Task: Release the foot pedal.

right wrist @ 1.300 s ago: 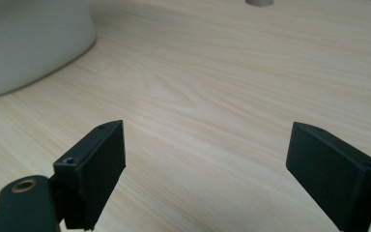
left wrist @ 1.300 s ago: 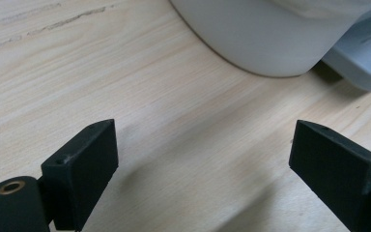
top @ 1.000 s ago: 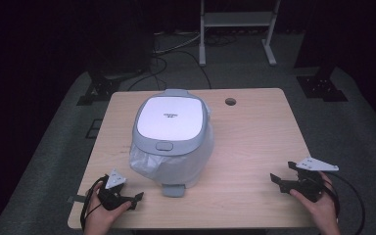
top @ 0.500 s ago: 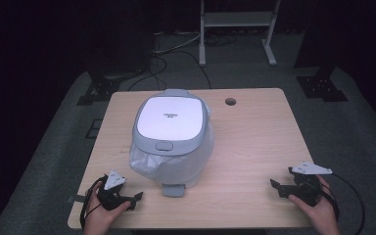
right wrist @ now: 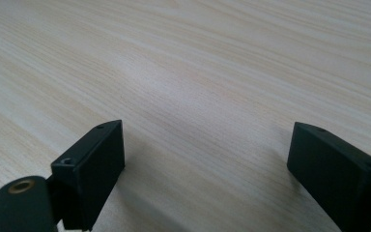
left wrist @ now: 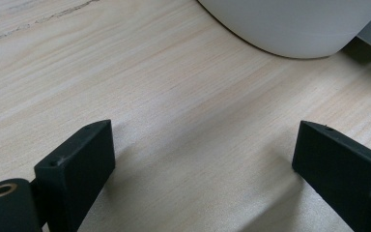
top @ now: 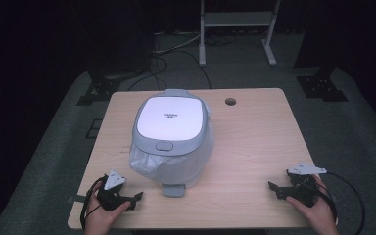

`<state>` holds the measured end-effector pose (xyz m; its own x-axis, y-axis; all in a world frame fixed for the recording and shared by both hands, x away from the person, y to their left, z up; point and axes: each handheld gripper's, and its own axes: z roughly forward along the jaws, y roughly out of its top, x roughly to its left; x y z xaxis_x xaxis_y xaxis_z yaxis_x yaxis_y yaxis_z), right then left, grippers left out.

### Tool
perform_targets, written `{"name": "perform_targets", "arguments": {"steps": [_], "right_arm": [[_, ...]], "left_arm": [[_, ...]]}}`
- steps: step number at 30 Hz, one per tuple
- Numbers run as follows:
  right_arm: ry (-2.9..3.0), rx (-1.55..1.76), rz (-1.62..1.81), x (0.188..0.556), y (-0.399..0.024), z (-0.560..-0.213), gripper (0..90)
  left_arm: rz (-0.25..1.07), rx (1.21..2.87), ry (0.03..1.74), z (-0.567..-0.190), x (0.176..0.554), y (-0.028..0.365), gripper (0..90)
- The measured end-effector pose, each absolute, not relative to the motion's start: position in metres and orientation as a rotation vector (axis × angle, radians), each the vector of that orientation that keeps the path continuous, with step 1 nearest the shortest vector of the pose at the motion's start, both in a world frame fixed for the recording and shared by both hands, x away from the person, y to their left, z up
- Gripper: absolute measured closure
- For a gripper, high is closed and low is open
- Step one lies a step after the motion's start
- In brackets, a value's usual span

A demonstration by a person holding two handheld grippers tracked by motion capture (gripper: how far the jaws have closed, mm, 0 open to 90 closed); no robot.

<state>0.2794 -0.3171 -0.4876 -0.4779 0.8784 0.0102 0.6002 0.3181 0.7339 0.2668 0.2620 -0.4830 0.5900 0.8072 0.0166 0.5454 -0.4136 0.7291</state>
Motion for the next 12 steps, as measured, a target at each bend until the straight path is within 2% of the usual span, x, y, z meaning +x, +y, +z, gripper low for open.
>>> {"name": "perform_targets", "arguments": {"steps": [12], "right_arm": [[2.199, 1.320, 0.970, 0.2796, -0.3175, -0.4877, 11.6]], "left_arm": [[0.483, 2.123, 1.067, -0.4830, 0.2668, 0.2620, 6.6]]}}
